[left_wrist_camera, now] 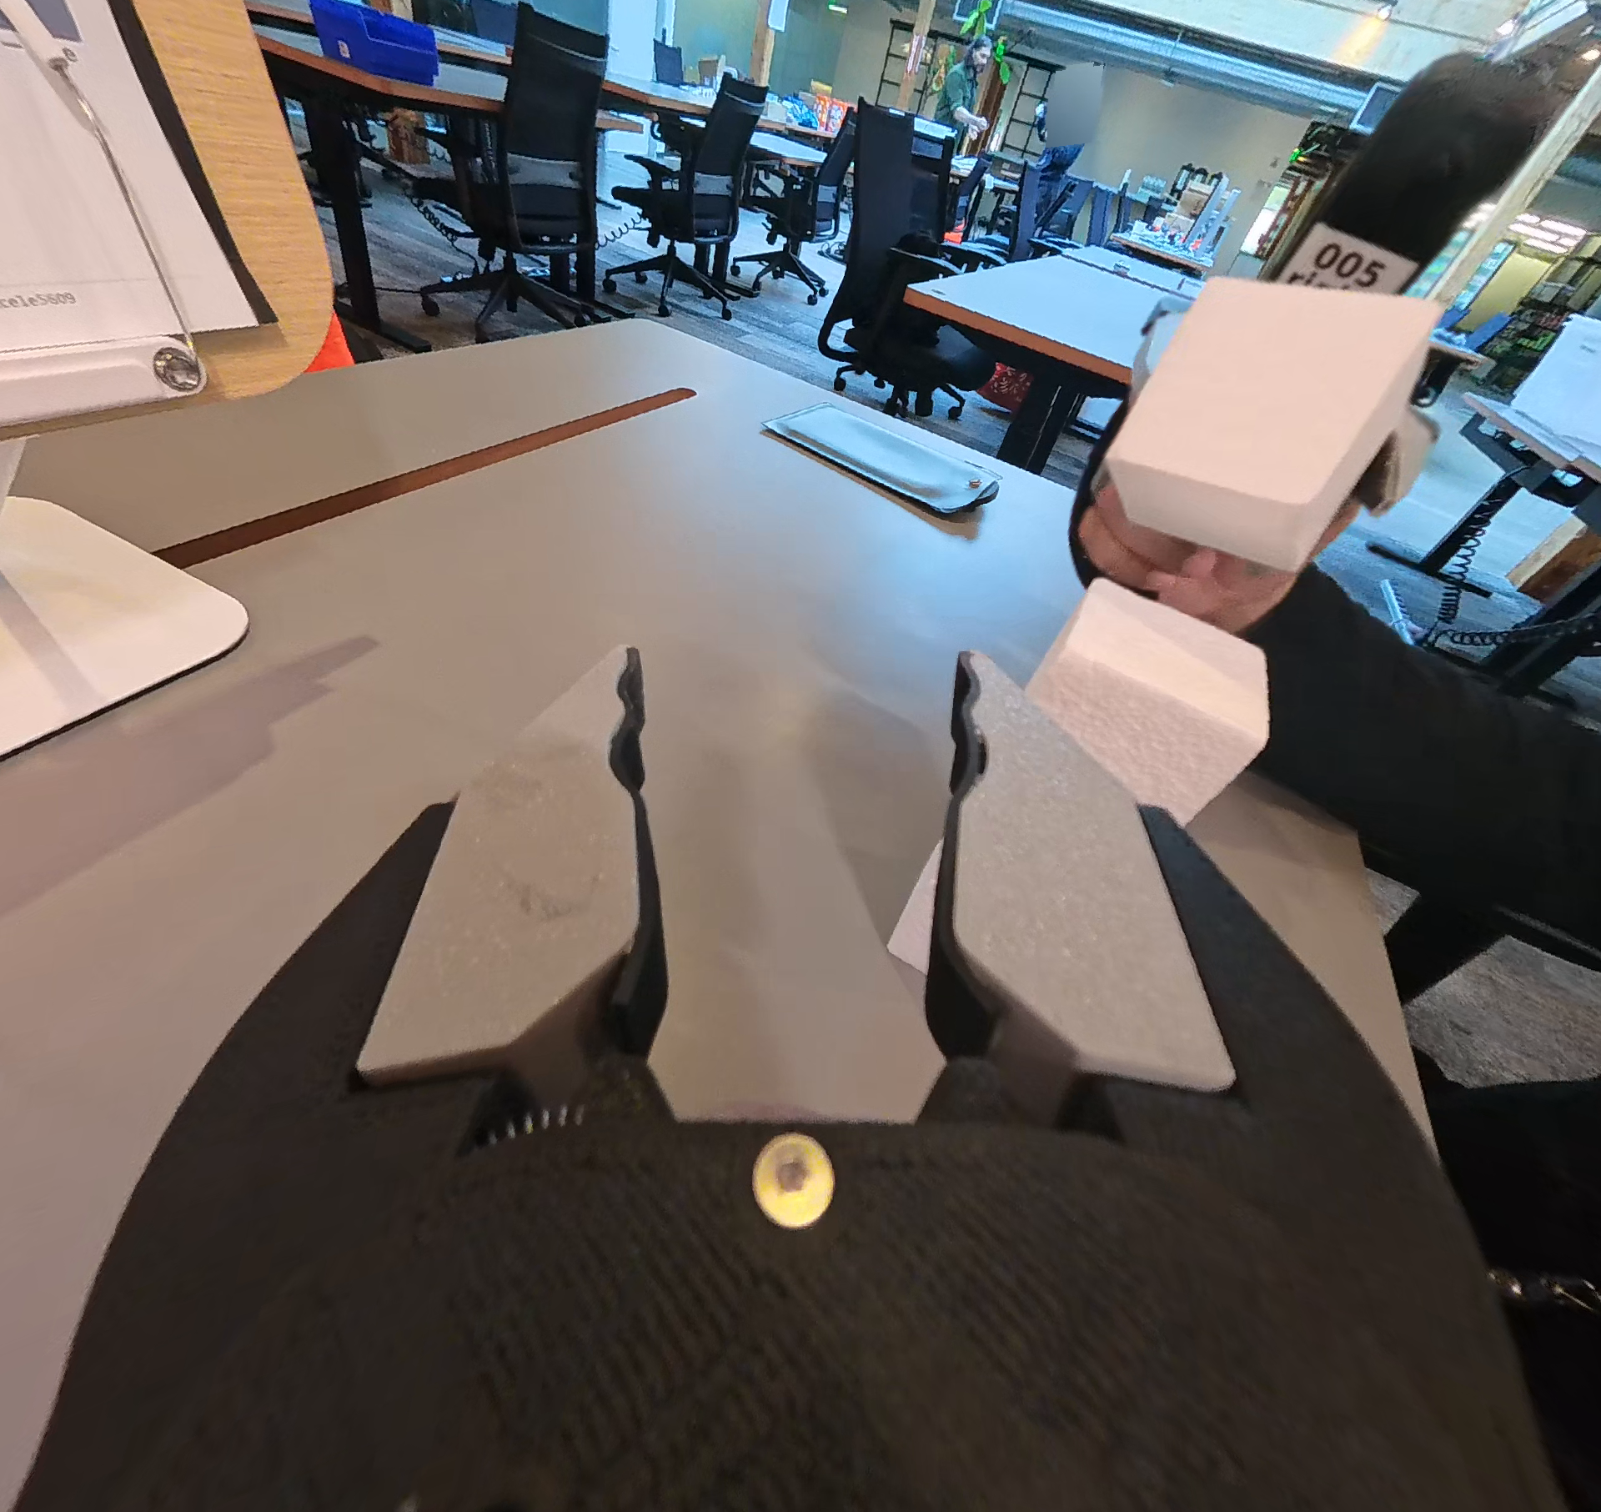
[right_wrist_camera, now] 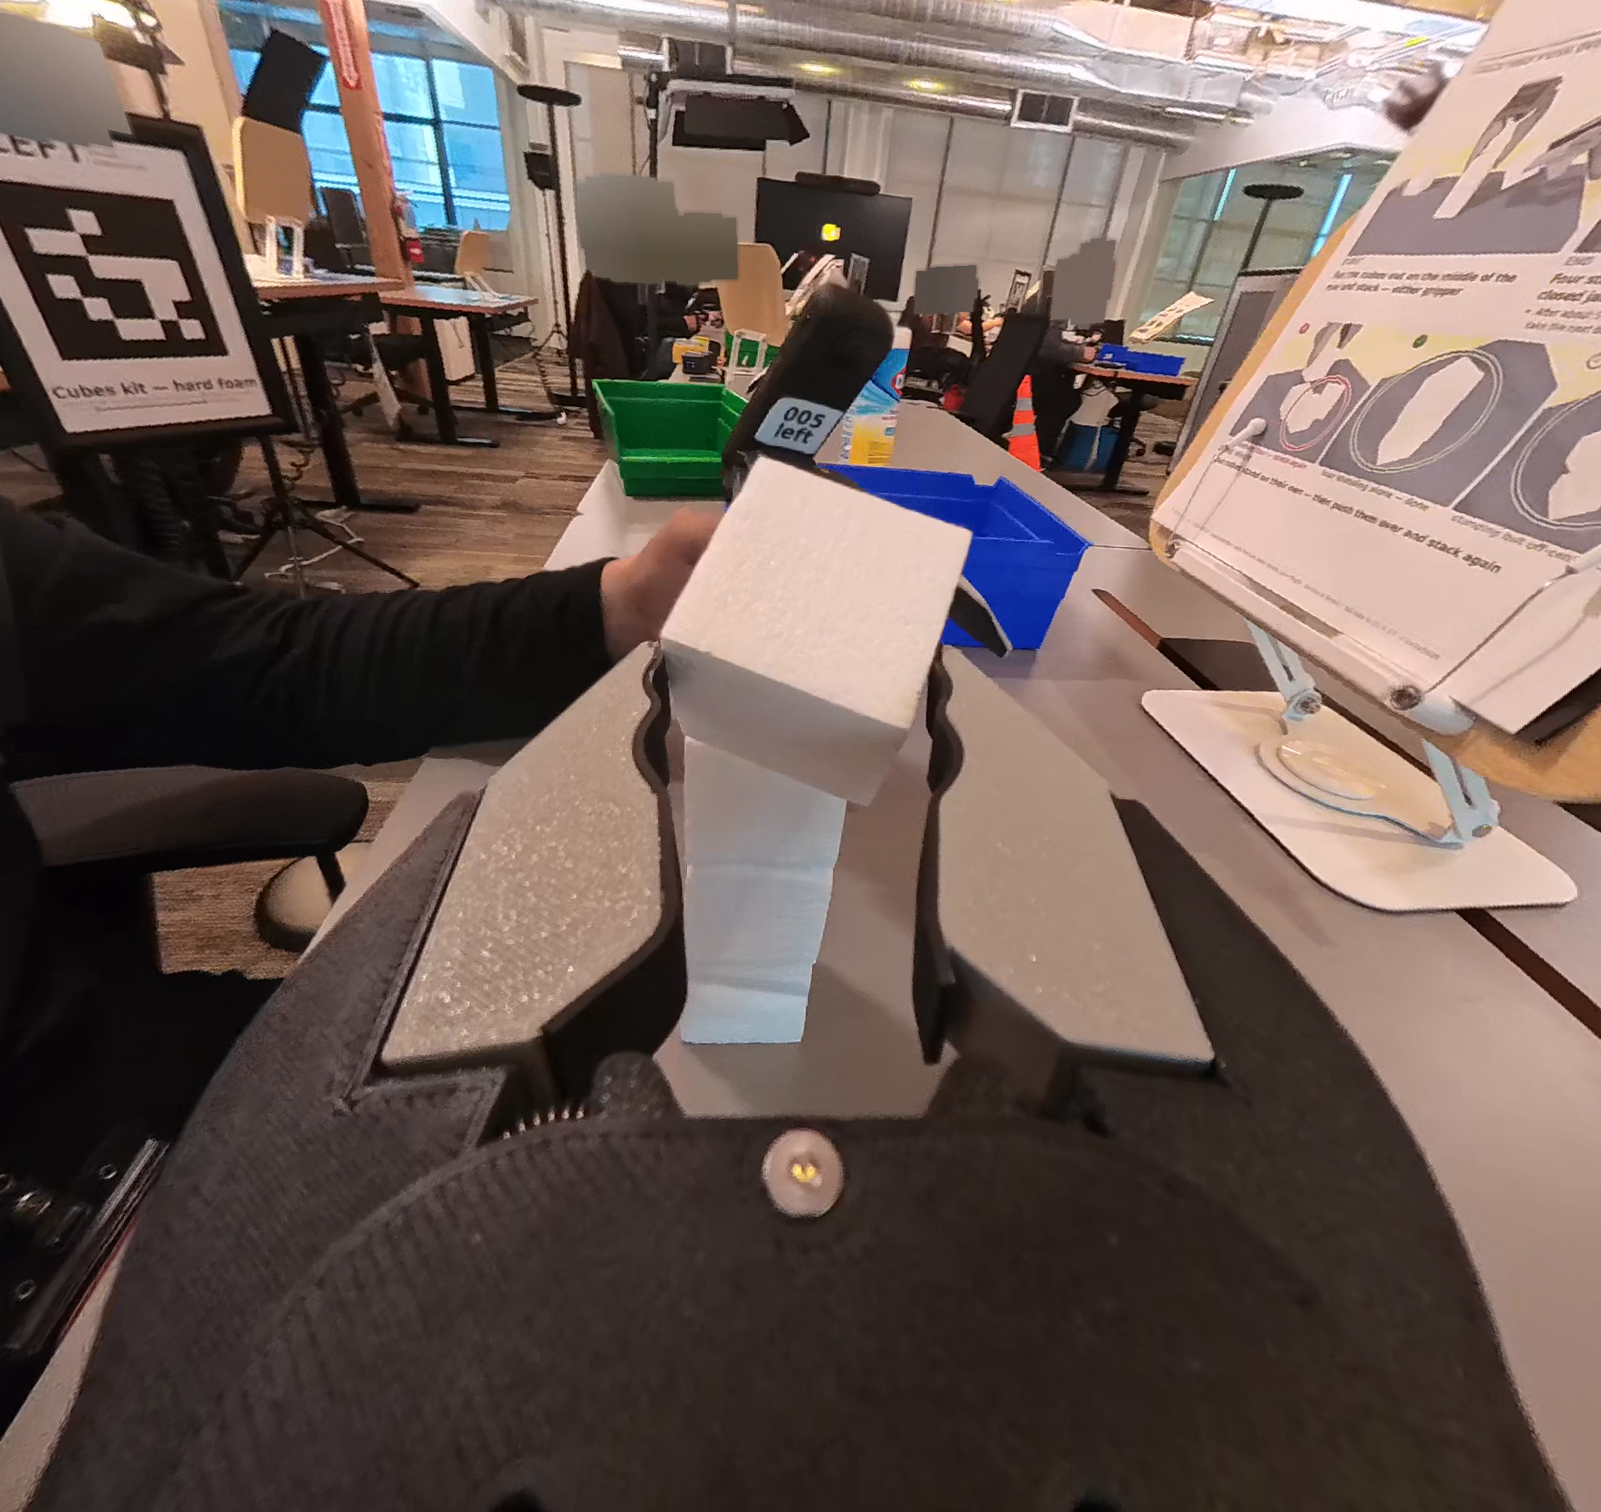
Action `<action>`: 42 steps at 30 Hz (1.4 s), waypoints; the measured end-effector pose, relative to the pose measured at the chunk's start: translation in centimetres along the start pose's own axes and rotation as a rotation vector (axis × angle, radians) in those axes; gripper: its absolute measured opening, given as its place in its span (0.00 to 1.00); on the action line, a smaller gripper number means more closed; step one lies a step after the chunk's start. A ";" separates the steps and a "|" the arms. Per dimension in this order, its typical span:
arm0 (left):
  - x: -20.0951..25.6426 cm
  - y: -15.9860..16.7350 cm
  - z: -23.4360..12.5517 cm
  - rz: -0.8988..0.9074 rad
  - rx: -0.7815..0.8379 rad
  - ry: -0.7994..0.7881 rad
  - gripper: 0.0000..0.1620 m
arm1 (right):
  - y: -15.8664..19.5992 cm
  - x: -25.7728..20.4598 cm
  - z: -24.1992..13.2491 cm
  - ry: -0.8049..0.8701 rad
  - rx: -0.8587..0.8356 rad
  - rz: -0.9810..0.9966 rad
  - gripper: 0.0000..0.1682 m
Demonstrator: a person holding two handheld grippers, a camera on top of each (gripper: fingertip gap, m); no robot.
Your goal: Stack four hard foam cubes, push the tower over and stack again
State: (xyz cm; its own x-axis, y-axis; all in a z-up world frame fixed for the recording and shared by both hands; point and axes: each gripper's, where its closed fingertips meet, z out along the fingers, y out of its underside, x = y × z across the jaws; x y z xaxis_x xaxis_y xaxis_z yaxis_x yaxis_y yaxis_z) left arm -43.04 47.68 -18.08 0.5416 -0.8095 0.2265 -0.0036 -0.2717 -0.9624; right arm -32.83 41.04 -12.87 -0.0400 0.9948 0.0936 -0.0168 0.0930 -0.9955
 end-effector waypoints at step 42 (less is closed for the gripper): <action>-0.2 1.2 0.8 0.011 -0.054 -0.012 0.43 | 1.5 -1.5 3.7 -0.450 -0.434 -0.059 0.34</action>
State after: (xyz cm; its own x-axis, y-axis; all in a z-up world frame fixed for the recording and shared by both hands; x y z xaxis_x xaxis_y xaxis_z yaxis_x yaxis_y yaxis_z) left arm -42.48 47.95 -19.44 0.5518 -0.8060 0.2141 -0.0541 -0.2908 -0.9552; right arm -36.53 39.58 -14.41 -0.4697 0.8814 0.0509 0.3717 0.2498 -0.8941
